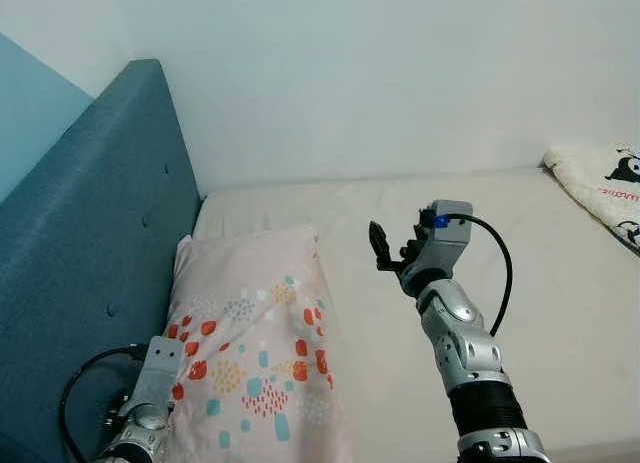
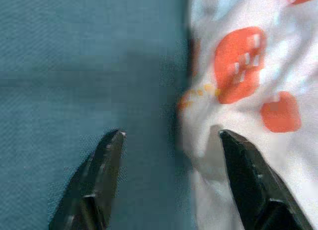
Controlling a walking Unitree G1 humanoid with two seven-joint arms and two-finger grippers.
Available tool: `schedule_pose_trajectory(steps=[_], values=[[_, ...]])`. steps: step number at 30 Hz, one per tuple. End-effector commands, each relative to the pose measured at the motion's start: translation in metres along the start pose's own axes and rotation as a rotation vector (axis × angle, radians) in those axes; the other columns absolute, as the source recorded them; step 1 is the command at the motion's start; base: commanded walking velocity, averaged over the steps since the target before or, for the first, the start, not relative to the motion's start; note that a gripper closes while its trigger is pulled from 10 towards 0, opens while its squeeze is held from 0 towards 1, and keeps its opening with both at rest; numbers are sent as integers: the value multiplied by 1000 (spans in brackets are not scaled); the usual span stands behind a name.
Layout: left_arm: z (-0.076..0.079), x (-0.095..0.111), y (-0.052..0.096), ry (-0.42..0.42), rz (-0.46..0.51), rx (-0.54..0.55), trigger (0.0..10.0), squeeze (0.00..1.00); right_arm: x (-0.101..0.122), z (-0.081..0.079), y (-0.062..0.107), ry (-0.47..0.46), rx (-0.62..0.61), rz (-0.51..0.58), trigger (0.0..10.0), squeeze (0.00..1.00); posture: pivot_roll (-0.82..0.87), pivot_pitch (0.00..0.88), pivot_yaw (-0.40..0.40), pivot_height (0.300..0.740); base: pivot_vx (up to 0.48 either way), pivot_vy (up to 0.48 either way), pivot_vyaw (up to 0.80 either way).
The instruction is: Clean up the room
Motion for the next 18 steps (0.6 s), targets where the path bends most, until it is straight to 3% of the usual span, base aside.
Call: schedule_pose_trajectory(steps=[1,2,3,4,5,6,14,16,18], values=[[-6,10,-3,79,25,-40,10000,1000,0,-5,-3,-16,21,-12,10000,0,-180,0,15,740,0,0,0],[0,27,-3,123,102,-135,10000,1000,0,-4,-3,-16,19,-15,10000,0,-173,0,11,740,0,0,0],[0,27,-3,123,102,-135,10000,1000,0,-4,-3,-16,19,-15,10000,0,-173,0,11,740,0,0,0],[9,45,0,206,185,-278,10000,1000,0,-3,-4,-16,14,-18,10000,0,-165,0,7,740,0,0,0],[9,45,0,206,185,-278,10000,1000,0,-3,-4,-16,14,-18,10000,0,-165,0,7,740,0,0,0],[16,73,12,273,347,-506,10000,0,-2,-1,-6,-14,12,-27,10000,0,-141,0,-3,740,0,0,0],[13,70,15,236,372,-523,10000,0,-15,0,-9,-9,16,-72,10000,0,-115,0,-19,740,0,0,0],[23,51,16,237,322,-539,10000,0,-32,3,-7,-3,11,-128,10000,0,-114,0,-23,740,0,-424,0],[25,49,17,240,317,-546,10000,0,-33,3,-7,-3,11,-131,10000,0,-114,0,-23,740,0,-480,0]])
Point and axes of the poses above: a point about 5 cm out from each wrist's last joint towards the gripper, its own y axis pointing back from the gripper into the wrist, its own x axis along the axis of the wrist's last joint, z = x × y, the point moved 3 cm from there along -y, pointing out of the wrist towards the gripper, and after that the axes turned 8 degrees about y, right-handed, at the moved point
